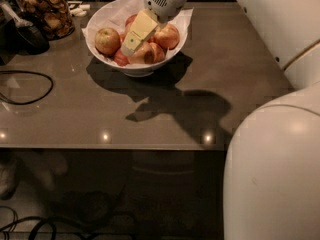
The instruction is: Pick apple from white bowl
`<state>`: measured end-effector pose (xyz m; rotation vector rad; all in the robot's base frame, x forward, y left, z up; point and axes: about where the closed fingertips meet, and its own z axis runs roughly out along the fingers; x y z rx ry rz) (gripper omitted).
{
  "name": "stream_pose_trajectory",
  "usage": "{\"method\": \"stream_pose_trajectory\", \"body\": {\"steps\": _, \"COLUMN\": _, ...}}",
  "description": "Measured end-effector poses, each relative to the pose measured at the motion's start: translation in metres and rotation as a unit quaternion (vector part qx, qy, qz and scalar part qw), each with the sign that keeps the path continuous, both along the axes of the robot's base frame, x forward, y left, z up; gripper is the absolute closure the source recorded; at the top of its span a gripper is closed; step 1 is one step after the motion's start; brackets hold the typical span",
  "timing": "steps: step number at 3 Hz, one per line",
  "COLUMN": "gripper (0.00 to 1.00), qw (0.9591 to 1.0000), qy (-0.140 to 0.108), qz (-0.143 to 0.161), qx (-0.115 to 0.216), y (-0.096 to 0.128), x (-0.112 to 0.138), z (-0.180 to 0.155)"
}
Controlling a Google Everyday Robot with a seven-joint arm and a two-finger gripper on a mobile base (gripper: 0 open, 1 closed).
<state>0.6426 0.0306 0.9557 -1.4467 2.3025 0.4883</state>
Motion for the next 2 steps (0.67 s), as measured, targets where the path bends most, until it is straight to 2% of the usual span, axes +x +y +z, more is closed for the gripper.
{"method": "stream_pose_trajectory", "body": {"steps": 1, "gripper": 0.00, "qw": 1.0000, "qy": 0.002, "qz": -0.007, "qx": 0.006, "y": 0.0020, "x": 0.0021, "z": -0.0019}}
{"method": "stream_pose_trajectory", "body": {"steps": 2, "gripper": 0.12, "qw": 0.9999, "qy": 0.003, "qz": -0.009, "qx": 0.007, "y": 0.0022, "x": 0.0025, "z": -0.0025}}
